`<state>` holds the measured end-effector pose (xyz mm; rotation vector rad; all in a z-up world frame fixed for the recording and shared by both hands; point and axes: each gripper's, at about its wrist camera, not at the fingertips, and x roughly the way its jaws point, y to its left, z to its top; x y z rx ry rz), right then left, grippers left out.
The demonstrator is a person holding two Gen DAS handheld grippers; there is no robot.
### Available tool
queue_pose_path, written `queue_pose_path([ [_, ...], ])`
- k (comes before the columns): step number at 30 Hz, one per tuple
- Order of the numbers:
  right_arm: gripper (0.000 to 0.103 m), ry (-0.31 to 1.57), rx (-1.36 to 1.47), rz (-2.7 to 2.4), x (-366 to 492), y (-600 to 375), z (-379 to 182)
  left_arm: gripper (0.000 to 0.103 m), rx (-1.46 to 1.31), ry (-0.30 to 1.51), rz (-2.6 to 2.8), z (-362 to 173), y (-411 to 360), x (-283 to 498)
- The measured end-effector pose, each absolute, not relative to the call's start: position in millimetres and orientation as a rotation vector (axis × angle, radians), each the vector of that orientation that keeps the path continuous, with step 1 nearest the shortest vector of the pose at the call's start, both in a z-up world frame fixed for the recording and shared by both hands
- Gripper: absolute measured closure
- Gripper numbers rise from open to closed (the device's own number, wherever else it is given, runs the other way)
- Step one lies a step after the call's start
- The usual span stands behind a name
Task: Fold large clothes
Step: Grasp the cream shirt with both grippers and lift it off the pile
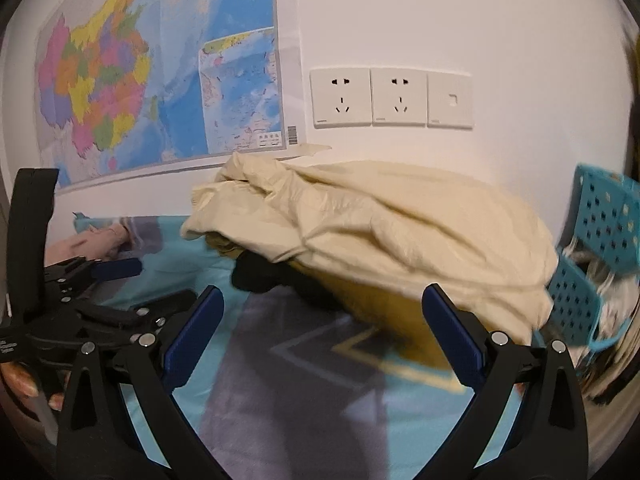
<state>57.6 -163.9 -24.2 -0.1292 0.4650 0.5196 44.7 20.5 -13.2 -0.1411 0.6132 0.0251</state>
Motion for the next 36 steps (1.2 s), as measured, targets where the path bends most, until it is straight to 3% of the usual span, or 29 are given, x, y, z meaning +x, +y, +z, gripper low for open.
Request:
queue_pose_path([
  [13,0.007,0.489,-0.455,0.552,157.1,-72.5,-33.7,0.007,-0.252,0.719,0.108,-42.4,72.3,109.9],
  [14,0.011,0.475,-0.492,0.559,160.8,-65.8,-36.9,0.007,-0.257,0.729,0.108,-43.8,73.1,112.0],
  [16,0.042,0.52,-0.544,0.58,170.1,-58.9,-39.3,0.007,-0.259,0.736,0.101,-45.0,73.3,116.2],
  [18,0.084,0.547,-0.526,0.616,174.7,-64.2,-31.3,0.007,-0.25,0.741,0.095,-44.6,72.3,119.5],
  [19,0.091,0.528,-0.521,0.612,172.7,-69.9,-23.5,0.007,-0.245,0.723,0.089,-43.7,73.8,119.2],
  [20,0.092,0.502,-0.483,0.609,170.4,-82.0,-8.7,0.007,-0.245,0.712,0.078,-42.2,74.7,120.5],
  [23,0.09,0.478,-0.359,0.605,171.0,-110.2,19.6,0.007,-0.255,0.694,0.048,-39.2,74.6,124.9],
  [25,0.062,0.498,-0.386,0.603,172.5,-107.1,19.7,0.007,-0.259,0.689,0.03,-36.8,75.2,132.2],
  [26,0.031,0.501,-0.409,0.614,170.2,-100.7,16.7,0.007,-0.262,0.686,0.027,-35.9,75.6,135.0],
  [27,0.025,0.497,-0.468,0.63,168.2,-89.2,10.3,0.007,-0.264,0.687,0.027,-35.6,76.4,137.8],
  [32,0.026,0.55,-0.601,0.692,179.1,-47.0,-15.0,0.007,-0.295,0.696,0.017,-36.5,82.4,149.2],
  [33,0.033,0.551,-0.616,0.69,181.7,-41.5,-16.3,0.007,-0.292,0.7,0.019,-36.4,83.0,150.5],
  [34,0.06,0.554,-0.619,0.707,184.5,-38.6,-16.7,0.007,-0.291,0.699,0.016,-35.8,83.8,151.1],
  [36,0.092,0.584,-0.596,0.7,192.5,-42.7,-8.3,0.007,-0.288,0.689,0.009,-36.3,86.4,151.7],
])
